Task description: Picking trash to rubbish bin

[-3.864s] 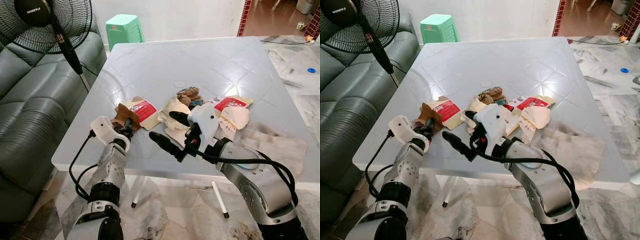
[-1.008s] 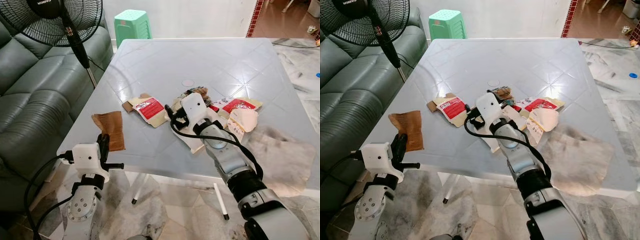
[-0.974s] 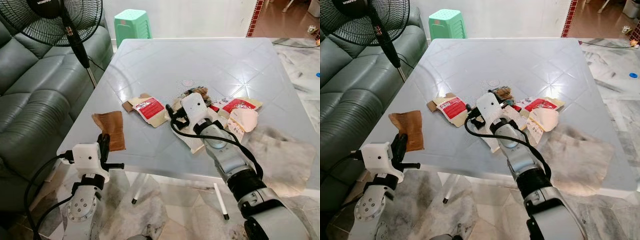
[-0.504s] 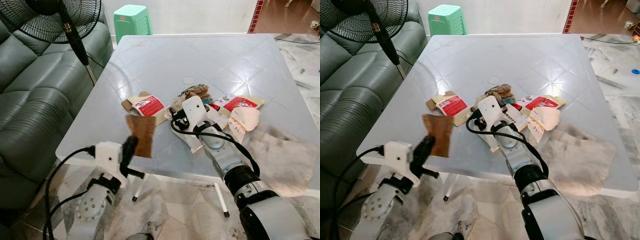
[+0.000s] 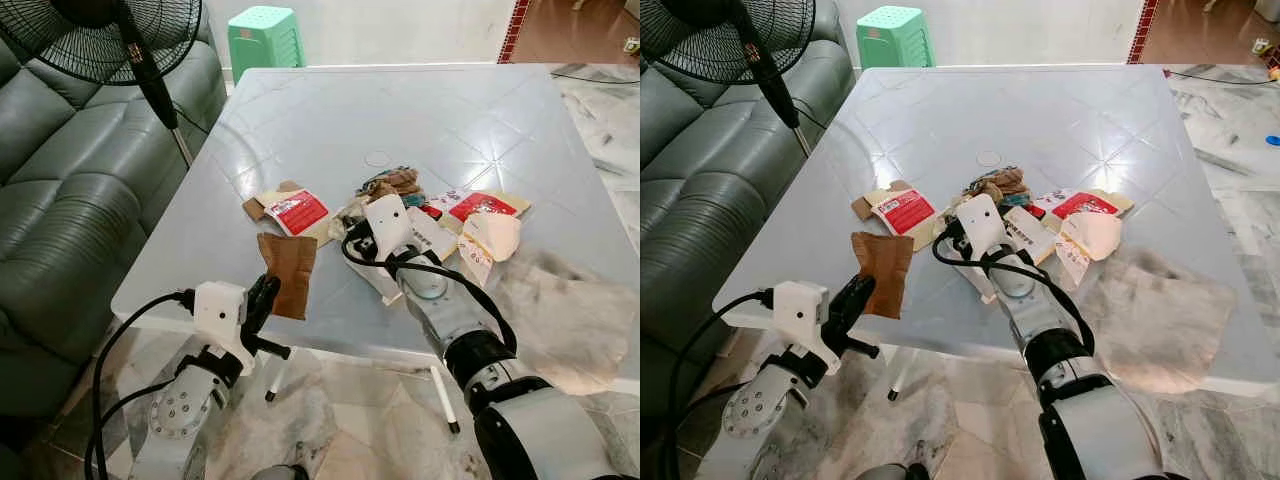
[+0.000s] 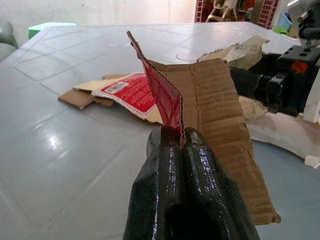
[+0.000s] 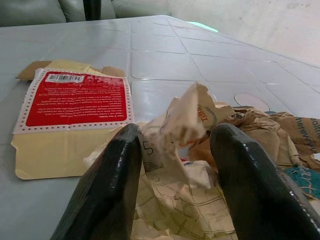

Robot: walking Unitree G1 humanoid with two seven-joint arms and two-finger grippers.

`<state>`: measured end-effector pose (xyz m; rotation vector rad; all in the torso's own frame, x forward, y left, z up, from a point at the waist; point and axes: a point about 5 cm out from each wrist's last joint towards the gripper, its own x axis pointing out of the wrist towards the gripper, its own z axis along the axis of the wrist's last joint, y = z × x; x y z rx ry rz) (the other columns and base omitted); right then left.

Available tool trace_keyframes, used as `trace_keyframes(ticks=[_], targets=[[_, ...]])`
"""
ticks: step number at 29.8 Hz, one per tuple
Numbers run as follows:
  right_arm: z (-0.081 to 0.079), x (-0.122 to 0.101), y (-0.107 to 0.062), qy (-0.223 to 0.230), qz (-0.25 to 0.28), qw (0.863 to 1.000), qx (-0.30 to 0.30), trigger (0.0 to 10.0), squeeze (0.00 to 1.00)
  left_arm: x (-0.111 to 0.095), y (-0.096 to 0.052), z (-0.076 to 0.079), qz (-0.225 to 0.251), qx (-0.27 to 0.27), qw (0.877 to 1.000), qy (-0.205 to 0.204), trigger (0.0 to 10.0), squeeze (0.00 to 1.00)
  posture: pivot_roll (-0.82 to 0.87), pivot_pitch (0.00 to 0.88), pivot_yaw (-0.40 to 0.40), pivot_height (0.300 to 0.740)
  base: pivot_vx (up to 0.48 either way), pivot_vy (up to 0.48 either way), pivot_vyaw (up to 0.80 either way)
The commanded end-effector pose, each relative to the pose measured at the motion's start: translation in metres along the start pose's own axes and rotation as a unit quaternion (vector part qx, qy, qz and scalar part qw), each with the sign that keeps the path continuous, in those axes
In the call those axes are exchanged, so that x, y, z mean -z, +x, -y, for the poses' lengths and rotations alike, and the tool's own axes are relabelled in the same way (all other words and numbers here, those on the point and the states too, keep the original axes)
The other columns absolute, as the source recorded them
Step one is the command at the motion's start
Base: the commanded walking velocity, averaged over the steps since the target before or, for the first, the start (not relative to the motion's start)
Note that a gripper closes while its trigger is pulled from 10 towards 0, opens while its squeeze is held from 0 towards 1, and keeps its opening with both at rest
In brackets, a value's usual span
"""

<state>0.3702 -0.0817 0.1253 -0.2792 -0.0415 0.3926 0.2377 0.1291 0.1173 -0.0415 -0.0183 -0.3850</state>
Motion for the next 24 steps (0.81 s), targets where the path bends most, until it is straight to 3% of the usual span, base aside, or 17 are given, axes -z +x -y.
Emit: trace_keyframes(ticks=[1,19,24], targets=[[-0.001,-0.005,0.003,0.006,0.008,1.000,-0.004,0.0,0.00,-0.003,-0.001,-0.002,0.002,0.003,1.000,0.006,0.0,0.00,0.14,0.090,0.065,0.740,0.000,0.000,0.00],[0.011,-0.011,0.002,0.014,0.029,0.999,0.004,0.0,0.00,-0.006,0.013,0.001,0.017,0.014,1.000,-0.003,0.0,0.00,0.08,0.067,0.070,0.740,0.000,0.000,0.00],[0.018,-0.022,0.004,0.021,0.059,0.998,0.013,0.0,0.00,-0.007,0.018,0.003,0.023,0.013,1.000,-0.005,0.0,0.00,0.06,0.050,0.067,0.740,0.000,0.000,0.00]])
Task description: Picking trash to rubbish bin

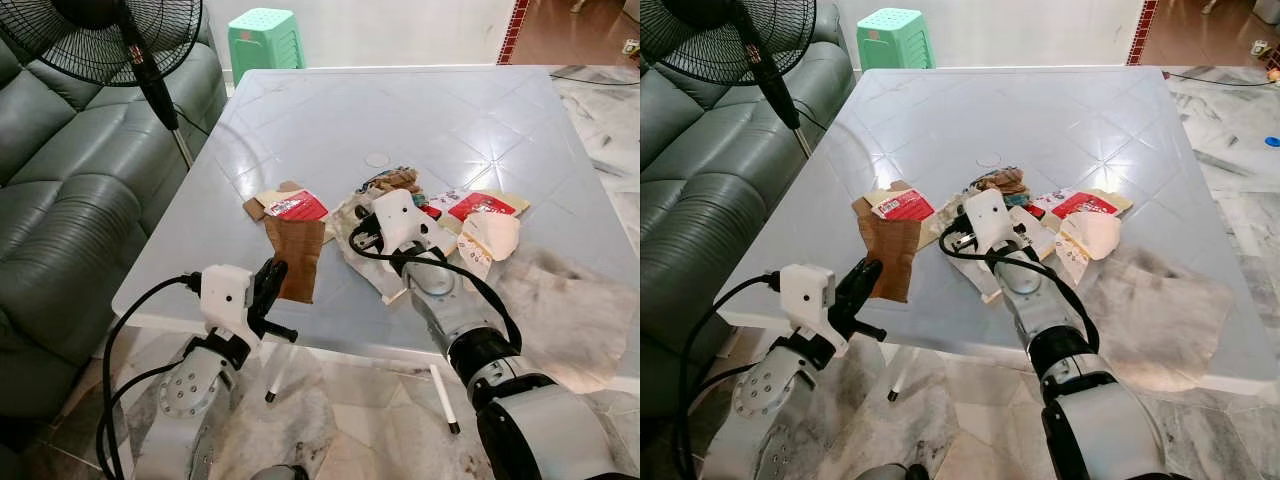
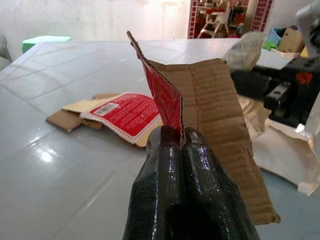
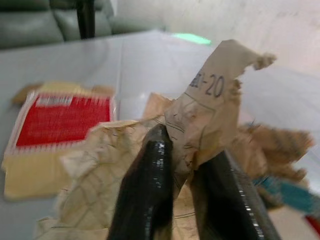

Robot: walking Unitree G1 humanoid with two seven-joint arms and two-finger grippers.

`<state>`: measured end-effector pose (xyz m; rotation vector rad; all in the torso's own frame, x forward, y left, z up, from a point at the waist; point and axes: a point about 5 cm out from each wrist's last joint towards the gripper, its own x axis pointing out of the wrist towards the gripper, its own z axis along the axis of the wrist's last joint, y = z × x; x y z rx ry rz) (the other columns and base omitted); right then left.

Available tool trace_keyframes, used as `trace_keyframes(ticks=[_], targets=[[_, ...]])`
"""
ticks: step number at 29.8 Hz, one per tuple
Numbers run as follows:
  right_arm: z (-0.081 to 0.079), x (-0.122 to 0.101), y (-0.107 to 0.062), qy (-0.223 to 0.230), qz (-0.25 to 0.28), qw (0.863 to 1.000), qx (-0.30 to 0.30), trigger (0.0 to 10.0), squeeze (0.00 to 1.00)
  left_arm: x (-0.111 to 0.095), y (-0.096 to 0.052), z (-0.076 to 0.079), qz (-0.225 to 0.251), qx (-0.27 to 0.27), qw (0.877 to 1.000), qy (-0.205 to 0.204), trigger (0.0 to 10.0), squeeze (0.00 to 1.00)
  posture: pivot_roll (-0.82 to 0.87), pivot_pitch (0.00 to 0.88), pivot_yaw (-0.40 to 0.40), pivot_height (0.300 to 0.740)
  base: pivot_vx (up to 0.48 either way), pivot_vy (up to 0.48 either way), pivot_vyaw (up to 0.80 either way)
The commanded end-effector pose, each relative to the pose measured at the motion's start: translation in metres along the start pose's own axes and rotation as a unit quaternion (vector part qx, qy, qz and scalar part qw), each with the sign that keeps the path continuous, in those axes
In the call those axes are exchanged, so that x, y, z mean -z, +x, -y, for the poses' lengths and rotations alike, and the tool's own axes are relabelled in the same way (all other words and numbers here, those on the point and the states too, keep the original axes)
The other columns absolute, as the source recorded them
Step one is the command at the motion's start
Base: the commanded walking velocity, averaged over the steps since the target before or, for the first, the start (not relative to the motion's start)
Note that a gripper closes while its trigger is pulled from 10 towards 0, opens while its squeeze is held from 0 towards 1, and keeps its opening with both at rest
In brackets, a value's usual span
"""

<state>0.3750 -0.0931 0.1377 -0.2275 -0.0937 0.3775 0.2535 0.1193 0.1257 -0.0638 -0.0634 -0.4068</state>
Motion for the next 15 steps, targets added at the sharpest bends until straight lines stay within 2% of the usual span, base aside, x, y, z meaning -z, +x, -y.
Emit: trace_keyframes(ticks=[1,5,7,9,10,14,15], targets=[[0.005,-0.019,0.005,0.002,0.042,0.999,0.005,0.0,0.00,0.001,0.000,-0.001,0.001,0.001,1.000,0.001,0.0,0.00,0.06,0.047,0.066,0.740,0.000,0.000,0.00],[0.011,-0.033,0.007,0.004,0.078,0.997,0.017,0.0,0.00,0.000,0.003,-0.002,0.009,-0.011,1.000,0.005,0.0,0.00,0.05,0.040,0.062,0.740,0.000,0.000,0.00],[0.021,-0.051,0.007,0.007,0.118,0.993,0.031,0.0,0.00,-0.003,0.006,-0.010,0.018,-0.049,0.999,0.011,0.0,0.00,0.04,0.033,0.059,0.740,0.000,0.000,0.00],[0.024,-0.056,0.007,0.007,0.130,0.991,0.035,0.0,0.00,-0.004,0.007,-0.013,0.021,-0.062,0.998,0.013,0.0,0.00,0.04,0.031,0.059,0.740,0.000,0.000,0.00],[0.031,-0.068,0.005,0.008,0.154,0.987,0.047,0.0,0.00,-0.005,0.009,-0.019,0.021,-0.083,0.996,0.013,0.0,0.00,0.04,0.028,0.059,0.740,0.000,0.000,0.00],[0.039,-0.079,0.003,0.006,0.177,0.982,0.059,0.0,0.00,-0.005,0.009,-0.022,0.021,-0.092,0.995,0.018,0.0,0.00,0.04,0.027,0.059,0.740,0.000,0.000,0.00],[0.052,-0.096,-0.004,-0.003,0.212,0.973,0.089,0.0,0.00,-0.005,0.010,-0.024,0.023,-0.100,0.994,0.023,0.0,0.00,0.03,0.023,0.059,0.740,0.000,0.000,0.00]])
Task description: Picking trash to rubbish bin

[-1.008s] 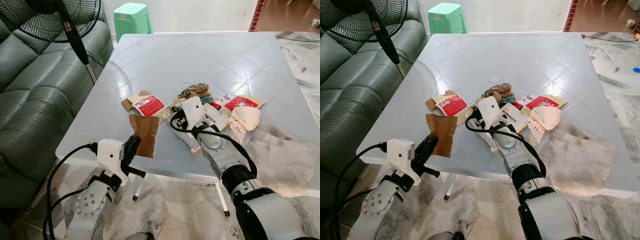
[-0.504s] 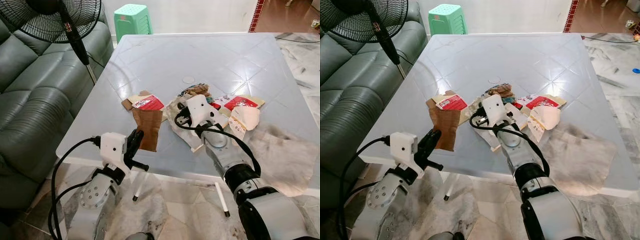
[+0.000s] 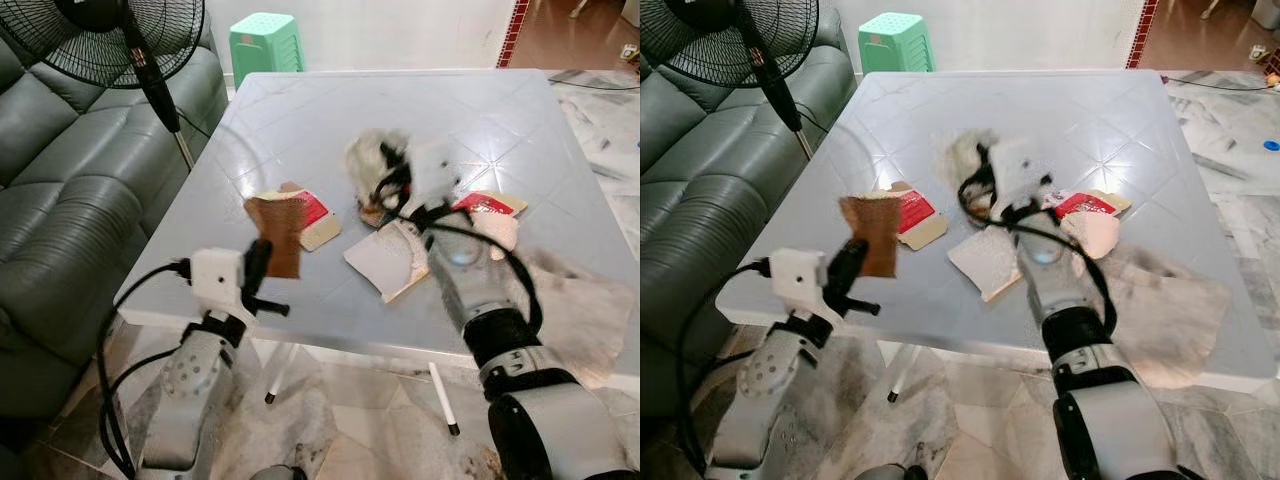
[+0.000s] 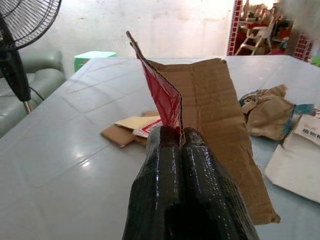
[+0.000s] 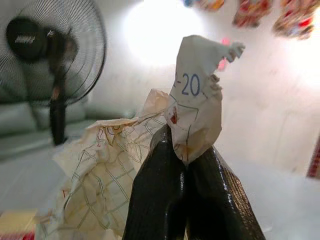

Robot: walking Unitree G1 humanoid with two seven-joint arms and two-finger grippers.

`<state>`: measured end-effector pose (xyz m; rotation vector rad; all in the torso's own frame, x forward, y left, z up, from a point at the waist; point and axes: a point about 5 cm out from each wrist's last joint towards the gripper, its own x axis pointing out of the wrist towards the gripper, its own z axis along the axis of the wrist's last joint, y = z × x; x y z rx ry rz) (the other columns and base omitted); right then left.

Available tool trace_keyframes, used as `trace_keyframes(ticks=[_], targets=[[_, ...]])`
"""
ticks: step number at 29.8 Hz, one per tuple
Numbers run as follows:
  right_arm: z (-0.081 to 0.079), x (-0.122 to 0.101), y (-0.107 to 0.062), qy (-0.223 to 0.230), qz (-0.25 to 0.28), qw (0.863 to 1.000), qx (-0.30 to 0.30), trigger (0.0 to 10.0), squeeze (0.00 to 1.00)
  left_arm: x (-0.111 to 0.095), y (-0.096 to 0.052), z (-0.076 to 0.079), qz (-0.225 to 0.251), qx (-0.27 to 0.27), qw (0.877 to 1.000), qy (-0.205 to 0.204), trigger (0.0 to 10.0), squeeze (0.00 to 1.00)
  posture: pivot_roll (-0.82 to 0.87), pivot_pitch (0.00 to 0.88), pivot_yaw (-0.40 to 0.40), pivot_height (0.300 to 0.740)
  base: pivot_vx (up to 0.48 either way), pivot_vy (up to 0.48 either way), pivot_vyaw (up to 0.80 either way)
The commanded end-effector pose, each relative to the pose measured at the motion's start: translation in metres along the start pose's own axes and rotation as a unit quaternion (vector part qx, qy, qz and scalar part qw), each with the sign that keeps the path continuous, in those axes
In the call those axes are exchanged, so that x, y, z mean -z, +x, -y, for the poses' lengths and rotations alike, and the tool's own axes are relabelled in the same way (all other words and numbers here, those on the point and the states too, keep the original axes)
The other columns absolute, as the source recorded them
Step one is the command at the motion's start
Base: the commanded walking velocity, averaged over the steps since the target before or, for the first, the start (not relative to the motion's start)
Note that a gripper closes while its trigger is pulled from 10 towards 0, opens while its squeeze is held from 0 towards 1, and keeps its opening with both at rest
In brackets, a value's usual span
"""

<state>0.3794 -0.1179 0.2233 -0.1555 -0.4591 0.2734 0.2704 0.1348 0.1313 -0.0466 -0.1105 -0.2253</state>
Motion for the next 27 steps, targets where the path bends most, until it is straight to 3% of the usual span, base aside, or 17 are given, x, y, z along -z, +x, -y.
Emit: trace_keyframes(ticks=[1,5,10,16,19,27], targets=[[0.013,-0.025,0.006,-0.008,0.048,0.998,0.029,0.0,0.00,0.001,0.001,-0.004,0.001,-0.014,1.000,0.008,0.0,0.00,0.03,0.023,0.059,0.740,0.000,0.000,0.00],[0.026,-0.036,0.001,-0.022,0.064,0.997,0.048,0.0,0.00,0.003,0.003,-0.005,-0.006,-0.025,1.000,0.003,0.0,0.00,0.02,0.023,0.056,0.740,0.000,0.000,0.00],[0.034,-0.036,-0.019,-0.039,0.048,0.997,0.048,0.0,0.00,0.004,0.007,0.001,-0.008,-0.032,0.999,0.001,0.0,0.00,0.00,0.024,0.048,0.740,0.000,0.000,0.00],[0.040,-0.031,-0.054,-0.057,0.013,0.997,0.052,0.0,0.00,-0.001,0.011,0.000,-0.008,-0.043,0.999,-0.028,0.0,0.00,-0.03,0.030,0.052,0.740,0.000,0.000,0.00],[0.042,-0.022,-0.074,-0.043,-0.030,0.996,0.074,0.0,0.00,-0.002,0.016,0.001,-0.009,-0.041,0.998,-0.051,0.0,0.00,-0.05,0.028,0.061,0.740,0.000,0.000,0.00],[0.038,-0.019,-0.088,-0.029,-0.069,0.994,0.081,0.0,0.00,-0.004,0.025,0.004,-0.007,-0.032,0.997,-0.064,0.5,0.00,-0.07,0.011,0.067,0.740,0.000,0.000,-0.57]])
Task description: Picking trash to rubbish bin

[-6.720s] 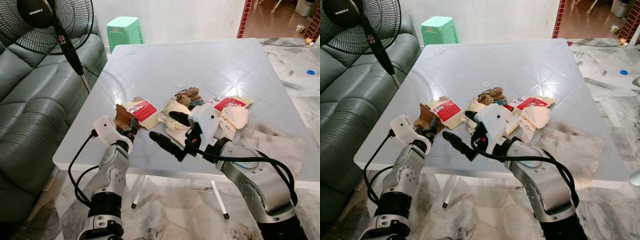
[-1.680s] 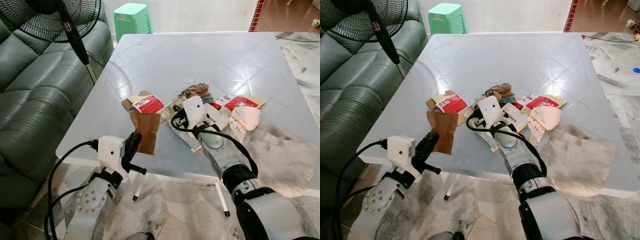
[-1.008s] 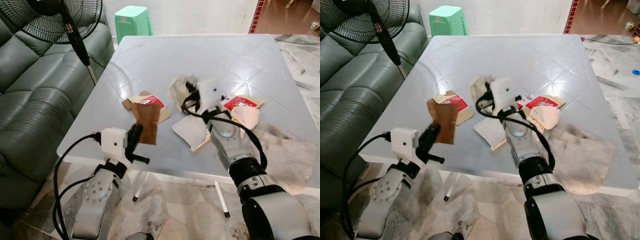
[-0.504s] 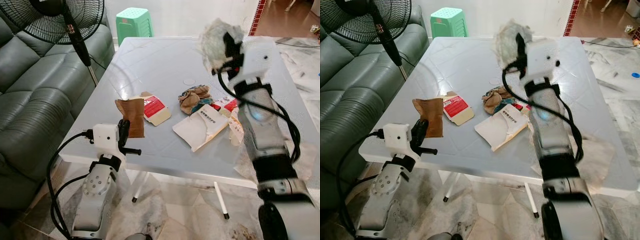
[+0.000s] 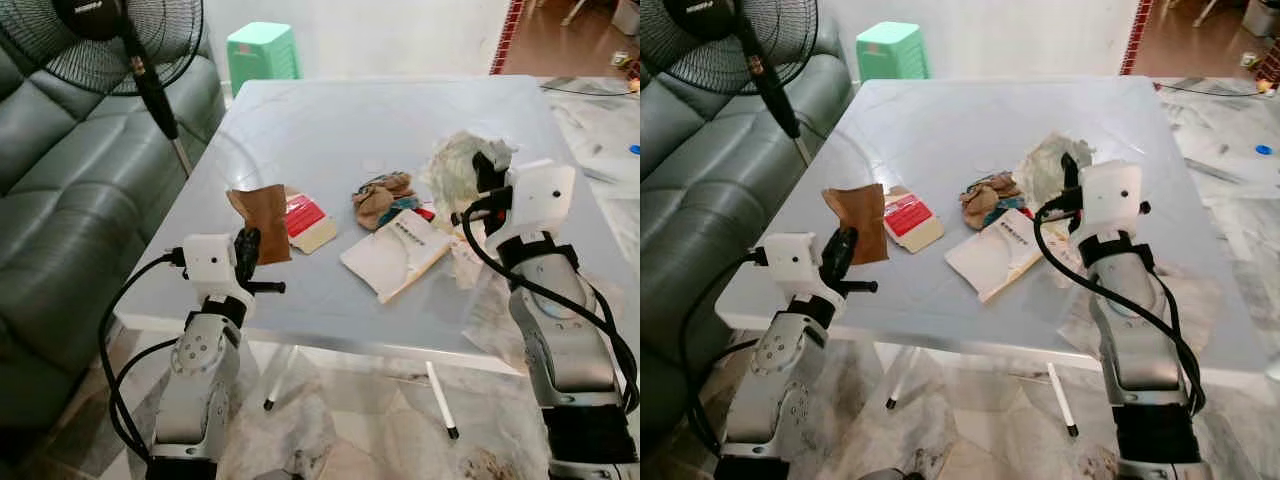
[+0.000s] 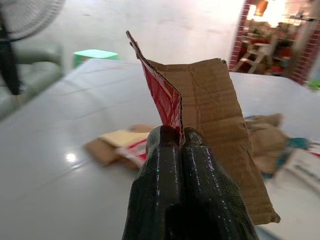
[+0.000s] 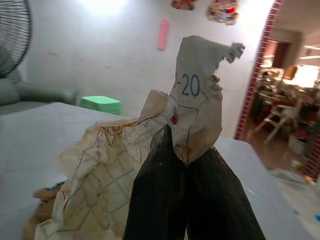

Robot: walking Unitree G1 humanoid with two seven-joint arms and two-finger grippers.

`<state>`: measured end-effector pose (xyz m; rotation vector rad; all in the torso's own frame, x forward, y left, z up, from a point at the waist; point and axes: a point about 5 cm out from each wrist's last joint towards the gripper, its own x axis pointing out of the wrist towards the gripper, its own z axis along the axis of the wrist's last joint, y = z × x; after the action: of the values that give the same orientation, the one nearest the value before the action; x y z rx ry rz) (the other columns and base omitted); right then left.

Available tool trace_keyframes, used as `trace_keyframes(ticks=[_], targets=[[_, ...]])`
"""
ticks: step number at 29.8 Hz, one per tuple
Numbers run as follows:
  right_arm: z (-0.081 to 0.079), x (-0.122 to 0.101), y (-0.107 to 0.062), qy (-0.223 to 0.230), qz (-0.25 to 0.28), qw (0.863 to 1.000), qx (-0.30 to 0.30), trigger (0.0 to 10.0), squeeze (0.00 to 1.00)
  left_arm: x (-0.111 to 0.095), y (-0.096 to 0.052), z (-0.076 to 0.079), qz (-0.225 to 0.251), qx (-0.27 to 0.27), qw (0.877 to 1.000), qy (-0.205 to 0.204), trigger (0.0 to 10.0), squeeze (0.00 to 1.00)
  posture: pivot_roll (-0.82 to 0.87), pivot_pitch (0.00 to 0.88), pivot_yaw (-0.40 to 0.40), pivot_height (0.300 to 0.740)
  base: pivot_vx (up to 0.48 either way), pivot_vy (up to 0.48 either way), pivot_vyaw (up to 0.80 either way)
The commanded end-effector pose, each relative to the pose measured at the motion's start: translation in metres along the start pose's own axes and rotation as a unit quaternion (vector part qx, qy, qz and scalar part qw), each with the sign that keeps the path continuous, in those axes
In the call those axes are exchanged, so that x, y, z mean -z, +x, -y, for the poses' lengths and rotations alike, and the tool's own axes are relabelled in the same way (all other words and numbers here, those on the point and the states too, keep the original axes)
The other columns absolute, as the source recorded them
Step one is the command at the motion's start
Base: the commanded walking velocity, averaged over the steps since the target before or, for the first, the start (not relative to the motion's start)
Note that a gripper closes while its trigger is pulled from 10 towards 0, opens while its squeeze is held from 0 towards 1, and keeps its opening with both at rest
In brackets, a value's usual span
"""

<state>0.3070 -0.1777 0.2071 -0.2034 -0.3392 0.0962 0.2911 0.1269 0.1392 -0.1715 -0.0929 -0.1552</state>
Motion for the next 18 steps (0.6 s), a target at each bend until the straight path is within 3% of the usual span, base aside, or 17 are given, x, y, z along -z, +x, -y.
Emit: trace_keyframes(ticks=[1,8,10,18], targets=[[0.0010,-0.0052,-0.0035,0.005,-0.003,1.000,0.004,0.0,0.00,0.0007,0.0026,0.0006,-0.007,0.007,1.000,-0.003,0.6,0.00,-0.07,0.009,0.066,0.740,0.000,0.000,-0.77],[-0.0005,-0.0010,-0.0091,0.008,-0.023,1.000,-0.002,0.0,0.00,0.0007,0.0017,-0.0038,-0.008,-0.004,1.000,-0.008,1.9,0.00,-0.06,0.004,0.059,0.740,0.000,0.000,-0.77],[-0.0030,-0.0009,-0.0091,0.009,-0.025,1.000,-0.007,0.0,0.00,0.0011,0.0017,-0.0043,-0.008,-0.007,1.000,-0.009,2.7,0.00,-0.06,0.000,0.055,0.740,0.000,0.000,0.00],[-0.0062,-0.0014,-0.0072,0.011,-0.028,0.999,-0.018,0.0,0.00,0.0013,0.0017,-0.0034,-0.008,0.000,1.000,-0.011,2.1,0.00,-0.06,0.000,0.059,0.740,0.000,0.000,0.00]])
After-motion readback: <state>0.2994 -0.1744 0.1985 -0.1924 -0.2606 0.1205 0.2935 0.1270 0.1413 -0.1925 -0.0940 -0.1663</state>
